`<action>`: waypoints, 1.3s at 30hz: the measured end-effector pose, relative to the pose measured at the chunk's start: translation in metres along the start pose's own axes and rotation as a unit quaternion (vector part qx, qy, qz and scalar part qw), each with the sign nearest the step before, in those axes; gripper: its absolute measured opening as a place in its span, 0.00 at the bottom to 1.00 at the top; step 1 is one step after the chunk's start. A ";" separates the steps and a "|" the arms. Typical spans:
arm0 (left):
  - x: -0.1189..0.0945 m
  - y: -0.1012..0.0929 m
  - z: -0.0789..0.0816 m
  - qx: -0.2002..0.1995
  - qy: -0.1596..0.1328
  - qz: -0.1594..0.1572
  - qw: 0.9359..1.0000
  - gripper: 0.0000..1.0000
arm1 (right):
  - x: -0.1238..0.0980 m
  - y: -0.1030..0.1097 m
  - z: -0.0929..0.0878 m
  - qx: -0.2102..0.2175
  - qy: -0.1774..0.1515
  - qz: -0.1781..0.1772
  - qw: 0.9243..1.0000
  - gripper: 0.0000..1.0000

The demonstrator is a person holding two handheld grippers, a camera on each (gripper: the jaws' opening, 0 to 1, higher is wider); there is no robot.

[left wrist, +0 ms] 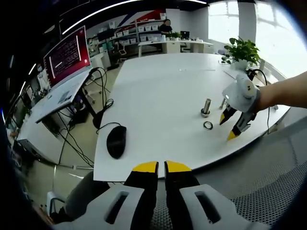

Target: Place the washer onto the threaded stud by aligning its center hole with the stud, sliding it down to the base, and recovering from edge contact or off-axis alignment until the washer reaches the visible bottom stop.

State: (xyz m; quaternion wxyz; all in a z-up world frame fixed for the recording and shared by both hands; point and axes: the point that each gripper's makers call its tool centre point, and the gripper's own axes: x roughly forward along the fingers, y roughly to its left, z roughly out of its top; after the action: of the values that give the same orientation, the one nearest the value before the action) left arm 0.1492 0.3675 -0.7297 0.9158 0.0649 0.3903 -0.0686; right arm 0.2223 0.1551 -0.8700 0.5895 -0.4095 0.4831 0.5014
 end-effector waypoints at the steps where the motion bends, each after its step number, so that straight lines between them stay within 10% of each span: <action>1: 0.000 0.000 0.000 0.000 0.001 0.000 1.000 0.02 | 0.000 0.000 0.002 0.003 -0.003 0.000 1.000 0.42; 16: 0.000 0.000 0.001 -0.002 -0.002 0.000 1.000 0.02 | 0.005 -0.025 0.035 0.076 -0.056 -0.019 0.995 0.38; 39: 0.000 -0.001 -0.001 0.003 0.002 -0.004 1.000 0.02 | 0.004 -0.028 0.043 0.040 -0.041 -0.018 0.998 0.25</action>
State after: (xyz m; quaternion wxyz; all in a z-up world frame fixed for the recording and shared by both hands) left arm 0.1482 0.3665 -0.7307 0.9144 0.0664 0.3925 -0.0734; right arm 0.2570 0.1931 -0.8654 0.6334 -0.3733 0.4710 0.4874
